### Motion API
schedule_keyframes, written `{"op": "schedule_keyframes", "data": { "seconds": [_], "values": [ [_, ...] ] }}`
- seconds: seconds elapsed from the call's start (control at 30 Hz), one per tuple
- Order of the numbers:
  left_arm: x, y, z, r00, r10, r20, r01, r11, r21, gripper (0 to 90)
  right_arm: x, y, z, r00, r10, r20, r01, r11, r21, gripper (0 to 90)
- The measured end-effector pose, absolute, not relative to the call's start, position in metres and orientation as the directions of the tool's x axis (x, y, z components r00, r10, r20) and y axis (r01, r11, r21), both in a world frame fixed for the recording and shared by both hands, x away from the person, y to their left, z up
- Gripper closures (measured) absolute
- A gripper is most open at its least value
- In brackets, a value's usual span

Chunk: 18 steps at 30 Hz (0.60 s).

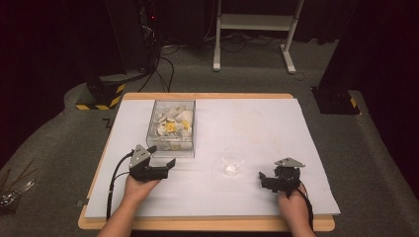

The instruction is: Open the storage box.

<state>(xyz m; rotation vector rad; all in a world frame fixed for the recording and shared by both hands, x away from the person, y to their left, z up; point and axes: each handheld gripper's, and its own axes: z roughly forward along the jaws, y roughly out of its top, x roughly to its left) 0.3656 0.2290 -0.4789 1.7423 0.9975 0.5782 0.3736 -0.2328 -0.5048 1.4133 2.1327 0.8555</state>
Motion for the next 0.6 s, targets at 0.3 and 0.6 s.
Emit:
{"op": "schedule_keyframes", "data": {
  "seconds": [0.3, 0.6],
  "values": [
    [0.376, 0.224, -0.472, 0.497, 0.867, -0.039, 0.43, -0.207, 0.879, 21.0, 0.374, -0.233, -0.505, -0.381, 0.924, -0.023, 0.652, 0.286, 0.702, 9.7],
    [0.381, 0.22, -0.468, 0.487, 0.873, -0.014, 0.405, -0.212, 0.889, 36.1, 0.373, -0.233, -0.505, -0.381, 0.924, -0.025, 0.651, 0.288, 0.703, 9.9]
  ]
}}
